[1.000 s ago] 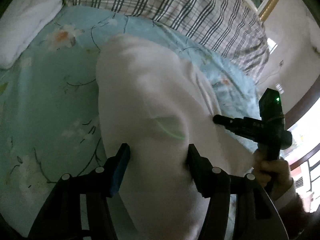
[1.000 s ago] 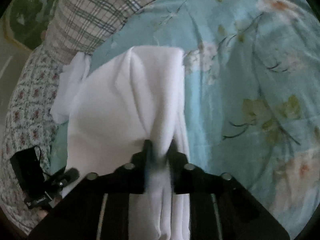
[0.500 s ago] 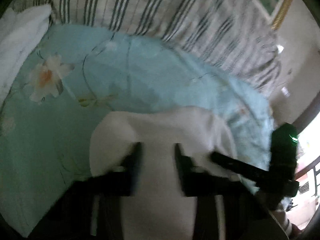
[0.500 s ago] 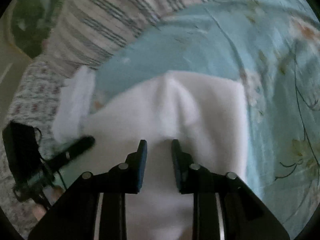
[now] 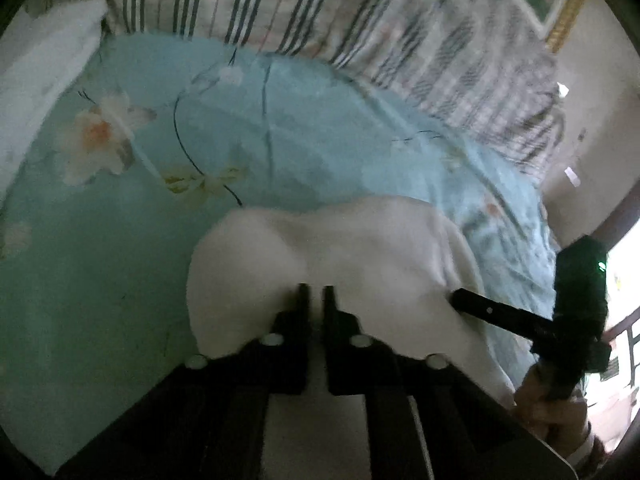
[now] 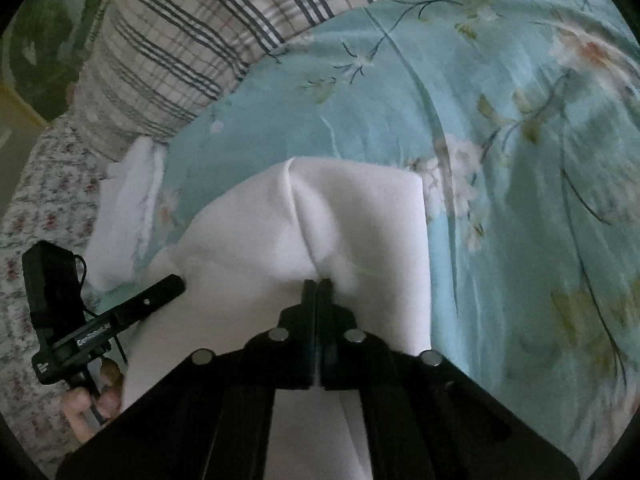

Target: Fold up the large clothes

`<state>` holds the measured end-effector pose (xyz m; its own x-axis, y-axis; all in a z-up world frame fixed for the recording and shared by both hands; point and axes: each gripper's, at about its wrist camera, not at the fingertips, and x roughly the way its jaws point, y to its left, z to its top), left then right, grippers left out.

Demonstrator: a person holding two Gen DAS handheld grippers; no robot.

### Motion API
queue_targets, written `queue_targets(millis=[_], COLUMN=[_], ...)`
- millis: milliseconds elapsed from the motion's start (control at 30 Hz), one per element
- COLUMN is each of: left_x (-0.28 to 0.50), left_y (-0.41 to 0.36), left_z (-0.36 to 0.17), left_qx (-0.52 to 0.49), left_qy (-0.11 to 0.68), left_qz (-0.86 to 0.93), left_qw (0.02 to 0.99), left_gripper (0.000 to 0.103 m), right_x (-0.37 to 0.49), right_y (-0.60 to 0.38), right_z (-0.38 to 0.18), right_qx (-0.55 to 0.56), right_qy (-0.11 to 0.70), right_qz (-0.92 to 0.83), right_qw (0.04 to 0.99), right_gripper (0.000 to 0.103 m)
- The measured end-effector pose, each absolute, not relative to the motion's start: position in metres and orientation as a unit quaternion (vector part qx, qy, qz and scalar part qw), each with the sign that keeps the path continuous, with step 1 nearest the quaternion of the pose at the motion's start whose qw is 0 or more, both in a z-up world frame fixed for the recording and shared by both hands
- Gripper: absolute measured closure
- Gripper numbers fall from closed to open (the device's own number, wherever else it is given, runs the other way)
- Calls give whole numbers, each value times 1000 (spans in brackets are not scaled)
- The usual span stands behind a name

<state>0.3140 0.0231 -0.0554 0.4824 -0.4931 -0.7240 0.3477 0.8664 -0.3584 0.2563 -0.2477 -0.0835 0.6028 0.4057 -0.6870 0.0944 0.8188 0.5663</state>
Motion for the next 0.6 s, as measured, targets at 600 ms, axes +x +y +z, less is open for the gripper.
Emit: queue_targets(millis=[600], left_x=[148], left_y=[37], left_z=[-24], left_qx=[-106], left_qy=[396], left_qz=[-338], left_qw=[848], left_gripper=[76], right_x=[113], right_y=[-249], right_z=[-51], right_qx=[265], right_qy=[423], right_qz=[132], right_qw=[856], right_gripper=[69])
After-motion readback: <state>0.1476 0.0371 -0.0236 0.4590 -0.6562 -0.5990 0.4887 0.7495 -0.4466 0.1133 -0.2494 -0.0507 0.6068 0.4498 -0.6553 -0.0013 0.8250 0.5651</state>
